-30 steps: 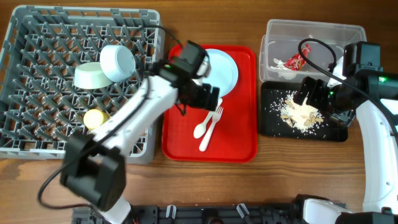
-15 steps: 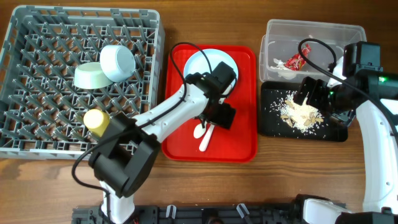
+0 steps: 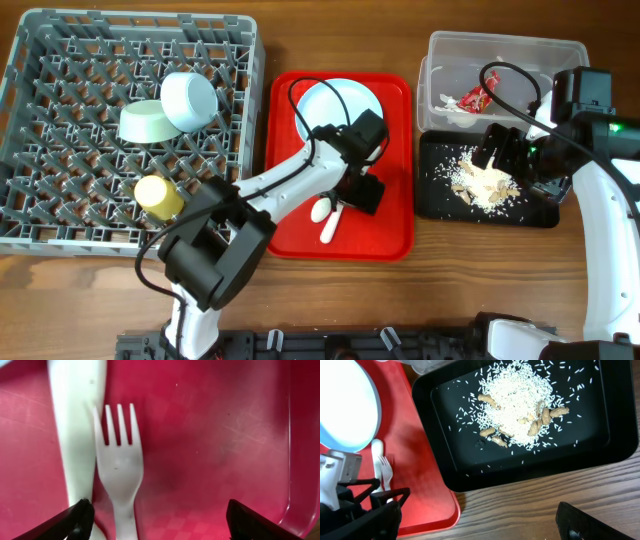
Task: Sort waste into correct bins and load items into the dishwasher rack
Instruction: 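Grasp the white plastic fork with the left gripper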
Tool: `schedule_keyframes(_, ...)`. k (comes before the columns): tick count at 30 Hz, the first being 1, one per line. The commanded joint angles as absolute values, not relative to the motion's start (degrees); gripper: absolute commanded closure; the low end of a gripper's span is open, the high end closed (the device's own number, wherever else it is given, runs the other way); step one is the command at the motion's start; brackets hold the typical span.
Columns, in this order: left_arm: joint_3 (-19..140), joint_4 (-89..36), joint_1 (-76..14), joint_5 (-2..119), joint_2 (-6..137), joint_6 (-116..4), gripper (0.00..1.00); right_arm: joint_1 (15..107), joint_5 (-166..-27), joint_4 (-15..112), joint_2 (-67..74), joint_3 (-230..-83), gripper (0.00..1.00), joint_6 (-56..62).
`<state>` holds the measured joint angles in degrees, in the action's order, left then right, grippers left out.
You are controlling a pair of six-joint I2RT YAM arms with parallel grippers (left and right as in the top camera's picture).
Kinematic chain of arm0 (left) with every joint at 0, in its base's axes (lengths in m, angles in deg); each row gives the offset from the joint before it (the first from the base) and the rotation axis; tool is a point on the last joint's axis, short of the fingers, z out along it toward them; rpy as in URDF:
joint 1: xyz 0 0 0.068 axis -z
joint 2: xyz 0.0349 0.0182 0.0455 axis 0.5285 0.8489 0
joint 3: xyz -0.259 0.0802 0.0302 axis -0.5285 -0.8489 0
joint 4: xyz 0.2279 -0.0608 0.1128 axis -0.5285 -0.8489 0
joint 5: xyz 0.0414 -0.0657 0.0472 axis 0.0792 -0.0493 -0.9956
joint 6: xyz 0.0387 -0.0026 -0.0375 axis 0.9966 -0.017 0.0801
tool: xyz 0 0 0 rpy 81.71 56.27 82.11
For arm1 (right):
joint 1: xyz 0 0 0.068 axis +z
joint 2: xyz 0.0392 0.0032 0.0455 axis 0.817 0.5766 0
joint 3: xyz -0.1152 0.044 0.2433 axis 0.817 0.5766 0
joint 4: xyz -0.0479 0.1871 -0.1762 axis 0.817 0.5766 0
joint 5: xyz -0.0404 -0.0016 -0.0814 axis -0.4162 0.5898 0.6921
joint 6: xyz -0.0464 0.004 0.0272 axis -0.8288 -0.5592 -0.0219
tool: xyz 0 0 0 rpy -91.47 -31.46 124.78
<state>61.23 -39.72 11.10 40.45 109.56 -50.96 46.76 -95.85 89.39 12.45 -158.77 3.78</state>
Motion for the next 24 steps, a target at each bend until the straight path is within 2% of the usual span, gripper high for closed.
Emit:
schedule_keyframes(1, 60.8, -39.2, 11.4, 39.7, 110.8, -51.7, 0.17, 46.6, -95.0, 89.5, 11.4, -159.0, 0.00, 2.6)
schedule_keyframes(3, 60.8, -39.0, 11.4, 39.7, 110.8, -51.7, 0.18, 46.6, -95.0, 89.5, 11.4, -159.0, 0.00, 2.6)
schedule_keyframes(7, 60.6, -39.0, 11.4, 39.7, 110.8, -52.2, 0.31, 46.6, -95.0, 89.5, 11.4, -159.0, 0.00, 2.6)
schedule_keyframes(15, 57.6, -38.5, 13.0, 39.7, 110.8, -53.4, 0.35, 46.6, -95.0, 89.7, 11.4, -159.0, 0.00, 2.6)
schedule_keyframes(20, 57.4, -38.6, 13.4, 39.7, 110.8, -53.4, 0.50, 46.6, -95.0, 89.9, 11.4, -159.0, 0.00, 2.6)
schedule_keyframes(23, 57.4, -38.6, 13.4, 39.7, 110.8, -53.4, 0.68, 46.6, -95.0, 90.1, 11.4, -159.0, 0.00, 2.6)
schedule_keyframes(24, 57.4, -38.6, 13.4, 39.7, 110.8, -53.4, 0.69, 46.6, -95.0, 90.1, 11.4, -159.0, 0.00, 2.6)
